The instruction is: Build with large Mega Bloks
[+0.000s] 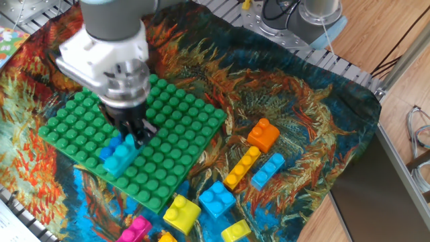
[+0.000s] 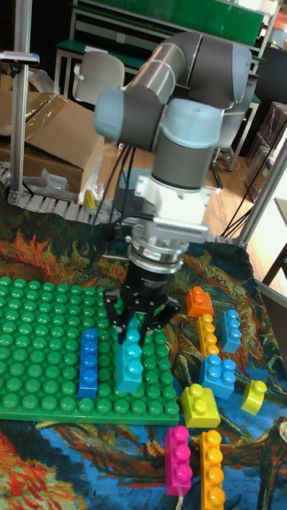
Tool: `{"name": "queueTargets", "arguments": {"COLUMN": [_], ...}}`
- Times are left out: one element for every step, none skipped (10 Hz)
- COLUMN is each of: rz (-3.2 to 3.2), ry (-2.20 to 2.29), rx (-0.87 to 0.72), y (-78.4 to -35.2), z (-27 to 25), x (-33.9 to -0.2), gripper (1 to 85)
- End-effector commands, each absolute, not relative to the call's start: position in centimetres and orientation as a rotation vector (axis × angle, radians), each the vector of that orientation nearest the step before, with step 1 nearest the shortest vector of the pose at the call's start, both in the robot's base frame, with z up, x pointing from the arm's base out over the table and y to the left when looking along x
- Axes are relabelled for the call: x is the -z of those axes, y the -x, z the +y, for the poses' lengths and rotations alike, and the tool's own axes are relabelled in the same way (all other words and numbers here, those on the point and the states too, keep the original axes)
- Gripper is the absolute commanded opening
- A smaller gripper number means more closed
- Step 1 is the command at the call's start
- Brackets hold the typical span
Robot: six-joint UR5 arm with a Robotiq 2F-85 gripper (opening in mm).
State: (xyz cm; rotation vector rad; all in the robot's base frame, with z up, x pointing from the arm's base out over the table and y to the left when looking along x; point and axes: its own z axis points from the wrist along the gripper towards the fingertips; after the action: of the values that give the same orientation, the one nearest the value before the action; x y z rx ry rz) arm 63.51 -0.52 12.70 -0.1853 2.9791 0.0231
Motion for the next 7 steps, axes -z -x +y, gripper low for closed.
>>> {"name": "queueTargets", "arguments": {"rz": [2.975, 2.972, 2.967, 2.964, 2.966, 2.969, 2.97], "ry": [0.28, 0.282, 0.257, 0.216, 0.19, 0.177, 0.174], "rx": [-0.143, -0.135, -0.124, -0.085, -0.065, -0.057, -0.044], "y": [-61.2, -61.0, -61.3, -61.6, -61.6, -61.6, -61.7], "z": [-3.8, -4.1, -4.2, -5.0, -5.4, -5.5, -5.8], "x": [-13.9, -13.9, -13.9, -13.9, -13.9, -13.9, -13.7], "gripper": [1.3, 1.3, 1.3, 1.3, 1.3, 1.3, 1.3]}}
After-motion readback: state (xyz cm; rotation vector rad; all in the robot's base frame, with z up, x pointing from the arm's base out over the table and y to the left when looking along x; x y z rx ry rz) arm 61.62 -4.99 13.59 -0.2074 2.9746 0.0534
